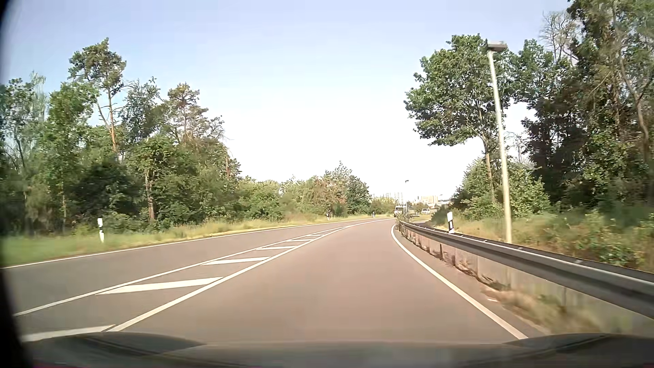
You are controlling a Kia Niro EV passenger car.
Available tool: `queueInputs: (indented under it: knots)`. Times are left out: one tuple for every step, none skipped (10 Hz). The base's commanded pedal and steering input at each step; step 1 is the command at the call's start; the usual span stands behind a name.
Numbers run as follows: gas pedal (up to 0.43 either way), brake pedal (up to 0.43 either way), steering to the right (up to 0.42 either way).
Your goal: Follow the waypoints while adhering to traffic rules and regulations
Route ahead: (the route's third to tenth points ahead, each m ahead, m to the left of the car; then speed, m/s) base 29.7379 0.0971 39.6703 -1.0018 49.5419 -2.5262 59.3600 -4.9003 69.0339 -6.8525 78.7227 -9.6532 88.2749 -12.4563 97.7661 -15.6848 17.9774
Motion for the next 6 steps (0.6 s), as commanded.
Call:
queueInputs:
  knots:
    - [0.177, 0.024, 0.014]
    - [0.177, 0.030, 0.015]
    - [0.177, 0.030, 0.015]
    - [0.177, 0.024, 0.015]
    - [0.177, 0.024, 0.014]
    - [0.177, 0.030, 0.015]
